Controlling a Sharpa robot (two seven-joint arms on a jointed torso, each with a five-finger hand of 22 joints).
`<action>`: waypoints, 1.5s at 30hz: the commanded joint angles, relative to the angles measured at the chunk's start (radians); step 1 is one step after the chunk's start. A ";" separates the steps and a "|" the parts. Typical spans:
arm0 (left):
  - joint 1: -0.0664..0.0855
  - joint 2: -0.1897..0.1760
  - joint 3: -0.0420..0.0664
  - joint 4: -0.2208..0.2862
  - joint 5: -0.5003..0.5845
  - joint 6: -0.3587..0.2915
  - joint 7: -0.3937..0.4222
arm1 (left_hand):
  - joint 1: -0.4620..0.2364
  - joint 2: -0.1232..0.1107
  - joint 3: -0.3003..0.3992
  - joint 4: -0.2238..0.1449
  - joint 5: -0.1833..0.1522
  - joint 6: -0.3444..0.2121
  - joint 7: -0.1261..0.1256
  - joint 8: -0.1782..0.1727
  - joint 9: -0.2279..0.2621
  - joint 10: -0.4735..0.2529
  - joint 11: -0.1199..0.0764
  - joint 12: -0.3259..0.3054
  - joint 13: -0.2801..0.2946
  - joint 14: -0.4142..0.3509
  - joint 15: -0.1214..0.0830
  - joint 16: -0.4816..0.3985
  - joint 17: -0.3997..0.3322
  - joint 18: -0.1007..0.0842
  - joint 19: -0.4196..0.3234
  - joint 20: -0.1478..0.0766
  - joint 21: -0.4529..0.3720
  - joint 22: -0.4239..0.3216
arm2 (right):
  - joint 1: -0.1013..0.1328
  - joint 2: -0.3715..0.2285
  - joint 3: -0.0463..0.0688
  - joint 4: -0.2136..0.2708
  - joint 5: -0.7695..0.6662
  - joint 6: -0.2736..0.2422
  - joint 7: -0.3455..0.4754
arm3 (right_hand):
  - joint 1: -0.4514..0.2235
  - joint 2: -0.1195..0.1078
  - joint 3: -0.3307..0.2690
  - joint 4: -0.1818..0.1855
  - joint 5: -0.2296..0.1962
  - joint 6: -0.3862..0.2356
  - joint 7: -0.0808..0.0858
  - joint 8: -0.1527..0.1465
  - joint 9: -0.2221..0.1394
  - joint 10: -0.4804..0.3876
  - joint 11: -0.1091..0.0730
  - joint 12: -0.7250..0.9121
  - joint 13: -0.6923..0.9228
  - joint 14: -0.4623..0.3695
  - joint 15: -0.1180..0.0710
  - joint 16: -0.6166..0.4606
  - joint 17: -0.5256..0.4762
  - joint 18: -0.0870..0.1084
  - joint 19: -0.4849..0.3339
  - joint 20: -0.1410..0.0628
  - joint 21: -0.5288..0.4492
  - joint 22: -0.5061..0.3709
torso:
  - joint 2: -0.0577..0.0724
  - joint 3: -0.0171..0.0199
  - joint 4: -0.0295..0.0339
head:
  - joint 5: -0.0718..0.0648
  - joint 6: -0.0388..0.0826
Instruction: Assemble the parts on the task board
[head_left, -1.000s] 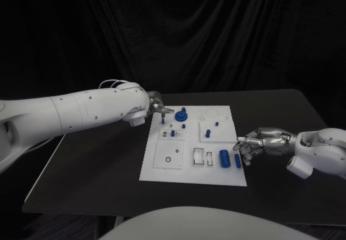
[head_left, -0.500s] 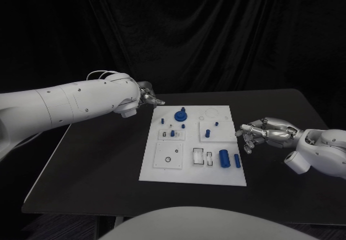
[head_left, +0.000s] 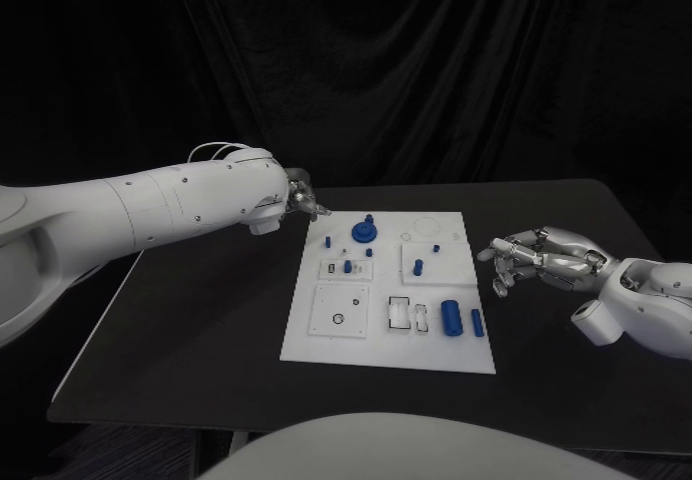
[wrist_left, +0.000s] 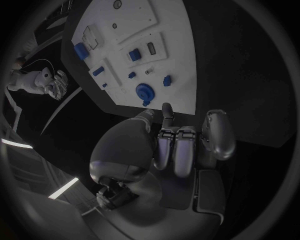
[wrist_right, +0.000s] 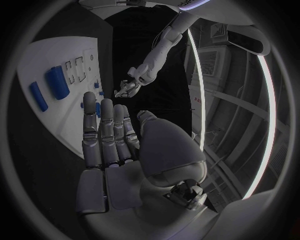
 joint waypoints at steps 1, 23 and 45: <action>-0.008 0.015 0.001 -0.021 -0.003 0.069 0.020 | 0.005 0.003 -0.004 0.000 -0.016 -0.007 0.003 -0.009 -0.004 0.104 0.003 0.004 0.263 0.106 0.003 -0.001 0.263 0.006 -0.009 0.003 -0.010 0.129 | -0.002 -0.003 0.001 0.003 0.000 -0.046 0.058 | 0.009 -0.001 -0.001 0.002 0.007 -0.006 -0.001 0.005 0.001 0.006 -0.001 0.006 -0.001 0.008 -0.002 0.008 -0.001 0.019 0.008 -0.002 0.007 0.002 | 0.000 0.0001 -0.0005 | 0.000 0.000; -0.053 0.075 0.001 -0.110 -0.003 0.114 0.036 | -0.011 0.014 -0.033 0.028 -0.057 -0.024 0.017 -0.048 -0.027 0.104 0.015 0.004 0.263 0.106 0.014 -0.001 0.263 0.011 -0.025 0.014 -0.040 0.124 | -0.002 0.004 0.001 -0.002 0.000 -0.090 0.112 | 0.013 0.000 -0.002 0.003 0.022 -0.021 0.001 0.010 0.000 0.004 0.001 0.014 0.000 0.011 -0.003 0.014 -0.005 0.018 0.010 -0.003 0.013 0.009 | 0.000 -0.0001 -0.0009 | -0.001 0.000; -0.071 0.100 0.001 -0.151 -0.003 0.137 0.044 | -0.011 0.017 -0.037 0.030 -0.059 -0.030 0.021 -0.056 -0.031 0.095 0.019 -0.006 0.257 0.106 0.017 -0.001 0.263 0.015 -0.035 0.017 -0.057 0.119 | -0.002 0.007 0.001 -0.002 0.000 -0.055 0.059 | 0.000 0.015 -0.004 0.004 0.011 -0.025 0.002 0.020 0.001 0.001 0.002 0.023 0.002 0.011 -0.002 0.019 -0.008 0.017 0.009 -0.003 0.018 0.015 | 0.000 -0.0002 -0.0012 | -0.020 0.000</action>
